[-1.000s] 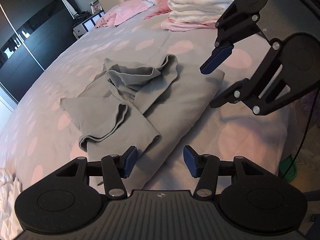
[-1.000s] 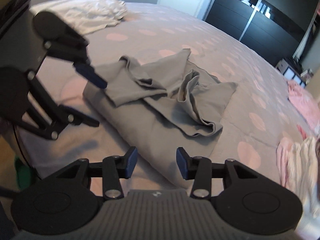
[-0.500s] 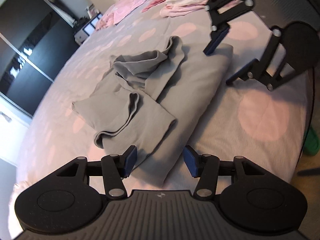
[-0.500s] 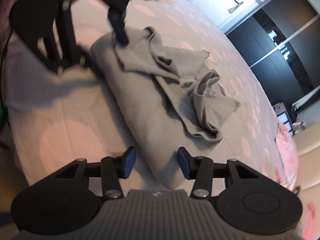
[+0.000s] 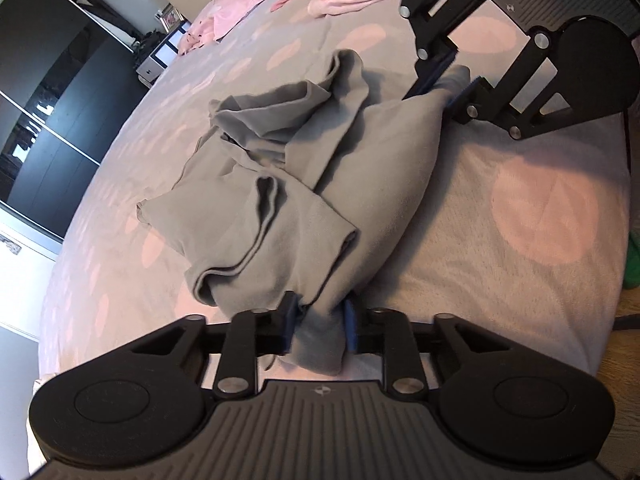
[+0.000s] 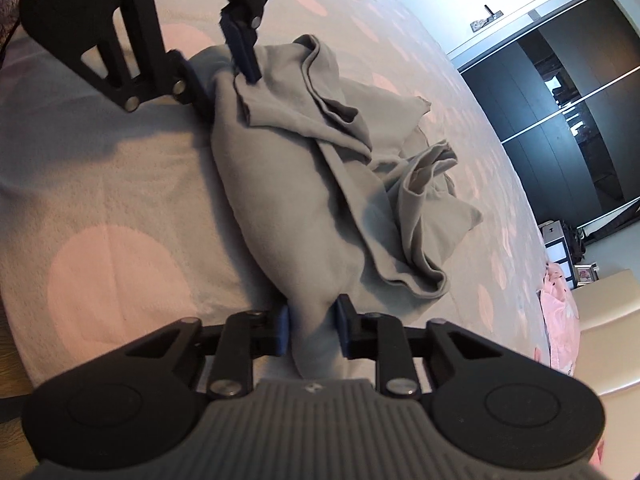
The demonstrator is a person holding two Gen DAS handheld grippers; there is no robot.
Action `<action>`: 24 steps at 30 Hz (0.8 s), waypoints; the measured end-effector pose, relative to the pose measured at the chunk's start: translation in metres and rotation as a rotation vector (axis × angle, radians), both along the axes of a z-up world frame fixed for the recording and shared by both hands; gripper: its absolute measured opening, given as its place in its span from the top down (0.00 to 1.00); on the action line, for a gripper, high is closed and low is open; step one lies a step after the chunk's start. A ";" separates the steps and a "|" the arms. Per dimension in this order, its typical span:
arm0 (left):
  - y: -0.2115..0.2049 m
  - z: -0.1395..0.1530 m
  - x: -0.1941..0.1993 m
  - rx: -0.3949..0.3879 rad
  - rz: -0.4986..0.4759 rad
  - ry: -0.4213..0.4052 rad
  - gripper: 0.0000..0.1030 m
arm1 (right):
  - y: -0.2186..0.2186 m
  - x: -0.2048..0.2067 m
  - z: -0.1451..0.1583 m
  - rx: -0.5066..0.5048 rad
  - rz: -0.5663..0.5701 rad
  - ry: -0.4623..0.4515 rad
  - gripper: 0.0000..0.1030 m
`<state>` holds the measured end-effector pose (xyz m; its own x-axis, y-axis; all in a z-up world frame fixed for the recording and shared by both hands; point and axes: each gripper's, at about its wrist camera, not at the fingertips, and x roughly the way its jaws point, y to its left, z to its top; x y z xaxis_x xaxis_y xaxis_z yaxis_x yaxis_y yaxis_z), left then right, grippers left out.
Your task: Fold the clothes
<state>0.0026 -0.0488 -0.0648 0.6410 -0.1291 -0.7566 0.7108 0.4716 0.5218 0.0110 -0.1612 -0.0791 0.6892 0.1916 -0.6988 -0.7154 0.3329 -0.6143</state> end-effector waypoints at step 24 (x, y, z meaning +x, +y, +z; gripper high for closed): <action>0.015 0.021 -0.061 0.009 -0.090 0.180 0.86 | 0.001 -0.065 0.048 -0.010 0.043 0.235 0.86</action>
